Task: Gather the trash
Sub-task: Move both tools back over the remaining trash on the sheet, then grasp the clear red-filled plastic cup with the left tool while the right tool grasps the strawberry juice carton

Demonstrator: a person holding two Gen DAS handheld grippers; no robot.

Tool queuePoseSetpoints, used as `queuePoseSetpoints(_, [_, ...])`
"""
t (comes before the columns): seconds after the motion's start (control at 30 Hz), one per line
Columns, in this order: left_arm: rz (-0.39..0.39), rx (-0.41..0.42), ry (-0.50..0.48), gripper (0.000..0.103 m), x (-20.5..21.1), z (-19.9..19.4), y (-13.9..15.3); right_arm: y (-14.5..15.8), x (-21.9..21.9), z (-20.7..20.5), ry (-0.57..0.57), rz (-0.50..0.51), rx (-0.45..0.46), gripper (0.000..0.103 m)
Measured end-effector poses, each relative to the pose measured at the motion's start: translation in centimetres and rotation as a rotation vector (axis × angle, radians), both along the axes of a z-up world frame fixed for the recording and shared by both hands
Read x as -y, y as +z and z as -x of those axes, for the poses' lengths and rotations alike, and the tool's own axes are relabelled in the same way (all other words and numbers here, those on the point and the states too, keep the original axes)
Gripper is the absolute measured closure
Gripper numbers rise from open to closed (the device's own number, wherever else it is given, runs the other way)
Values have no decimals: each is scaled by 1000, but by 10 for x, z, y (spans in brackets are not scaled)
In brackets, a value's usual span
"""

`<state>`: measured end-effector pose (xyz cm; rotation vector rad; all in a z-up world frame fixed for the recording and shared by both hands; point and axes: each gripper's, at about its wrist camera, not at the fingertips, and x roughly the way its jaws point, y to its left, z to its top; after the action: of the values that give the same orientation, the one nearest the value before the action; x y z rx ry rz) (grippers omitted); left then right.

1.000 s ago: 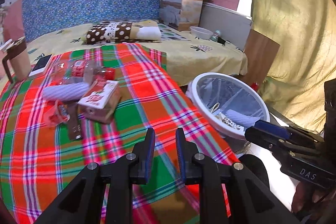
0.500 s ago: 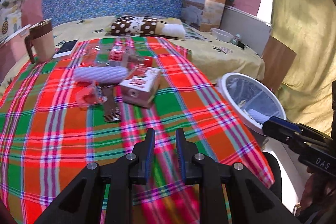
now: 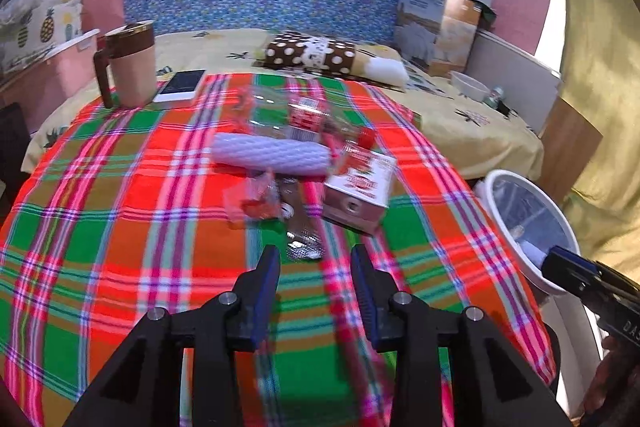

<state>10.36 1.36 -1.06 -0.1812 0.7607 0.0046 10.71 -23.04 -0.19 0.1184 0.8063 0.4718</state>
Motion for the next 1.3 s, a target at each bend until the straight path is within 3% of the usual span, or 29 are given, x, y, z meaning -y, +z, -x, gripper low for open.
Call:
queuePoseSetpoints(0.13, [0,-10,40,61,-16,-14,-3,-1,-5,-6,11,1,-5,62])
queuePoseSetpoints(0.63, [18,-88,80,57,-39,-65,-29,-5,-21,-24,48,0,-31,62])
queuePoseSetpoints(1.0, [-11,-89,108,56,-47,-78,-35,-5,-27,-32,58,13,-44,62])
queuePoseSetpoints(1.1, [-39,-85,107,63,-47,-78,-35,-5,-30,-33,61,20,-45,62])
queuePoseSetpoints(1.3, [-63,-65,95,63,-51,-66,-30,-5,-46,-36,87,29,-44,62])
